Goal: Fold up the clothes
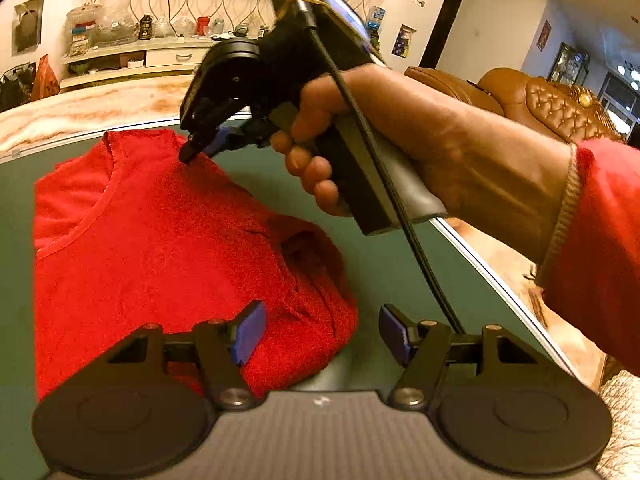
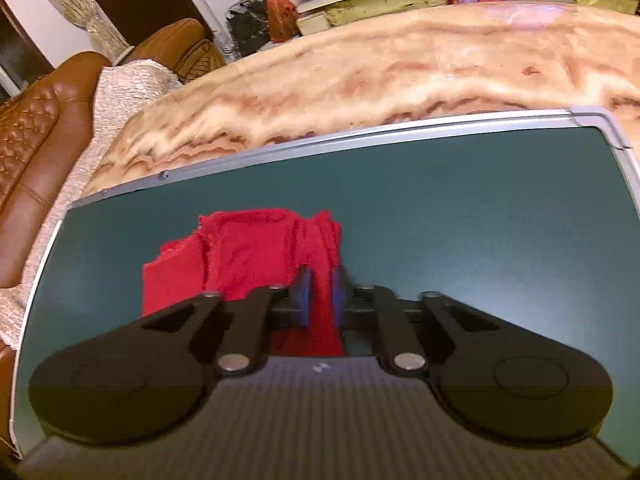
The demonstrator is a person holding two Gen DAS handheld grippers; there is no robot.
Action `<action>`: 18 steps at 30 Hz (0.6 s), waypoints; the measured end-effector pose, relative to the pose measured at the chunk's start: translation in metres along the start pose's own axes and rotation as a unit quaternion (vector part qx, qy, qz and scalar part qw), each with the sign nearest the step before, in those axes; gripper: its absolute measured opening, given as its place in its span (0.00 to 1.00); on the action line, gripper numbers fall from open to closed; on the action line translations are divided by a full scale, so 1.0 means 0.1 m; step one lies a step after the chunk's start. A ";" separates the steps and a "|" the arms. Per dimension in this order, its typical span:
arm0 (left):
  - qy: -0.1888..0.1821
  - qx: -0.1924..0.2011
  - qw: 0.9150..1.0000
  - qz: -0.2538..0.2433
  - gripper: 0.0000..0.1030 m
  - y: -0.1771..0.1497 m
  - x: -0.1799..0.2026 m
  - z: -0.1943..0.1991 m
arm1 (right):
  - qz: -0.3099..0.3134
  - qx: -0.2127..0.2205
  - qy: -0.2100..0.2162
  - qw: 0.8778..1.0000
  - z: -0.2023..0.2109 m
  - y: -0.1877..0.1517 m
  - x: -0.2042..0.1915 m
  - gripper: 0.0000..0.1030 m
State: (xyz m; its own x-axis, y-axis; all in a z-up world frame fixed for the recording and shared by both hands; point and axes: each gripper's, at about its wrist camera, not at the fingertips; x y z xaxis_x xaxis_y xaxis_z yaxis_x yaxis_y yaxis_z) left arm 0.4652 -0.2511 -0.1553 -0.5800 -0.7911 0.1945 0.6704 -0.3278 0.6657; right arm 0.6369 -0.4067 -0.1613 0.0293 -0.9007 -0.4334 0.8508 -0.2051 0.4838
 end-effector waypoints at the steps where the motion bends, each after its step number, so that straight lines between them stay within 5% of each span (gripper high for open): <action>1: -0.003 0.002 1.000 0.004 0.67 0.01 -0.01 0.04 | 0.001 0.006 -0.002 1.000 0.08 -0.03 -0.01 0.29; 9: 0.002 0.019 0.997 0.077 0.75 -0.27 -0.17 0.68 | 0.053 0.015 0.030 0.998 0.80 -0.74 -0.31 0.29; 13: 0.038 -0.002 0.988 0.151 0.79 -0.51 -0.27 1.03 | 0.079 -0.019 -0.020 0.996 0.70 -1.01 -0.38 0.29; 18: 0.092 -0.031 0.975 0.199 0.85 -0.77 -0.34 1.43 | 0.055 0.021 -0.008 0.998 0.99 -1.10 -0.48 0.29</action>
State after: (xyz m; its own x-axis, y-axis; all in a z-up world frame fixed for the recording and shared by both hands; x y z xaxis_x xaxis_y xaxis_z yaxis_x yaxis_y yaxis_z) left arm 0.3673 -0.1255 -0.1103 -0.1788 -0.9395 0.2922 0.8552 -0.0016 0.5183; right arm 0.4904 -0.3788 -0.1187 0.1121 -0.9248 -0.3637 0.8203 -0.1204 0.5591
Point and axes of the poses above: each gripper's, at about its wrist camera, not at the fingertips, and z roughly against the way its jaws point, x to its right, y to its top, and after that the axes turned 5 degrees about y, right-handed
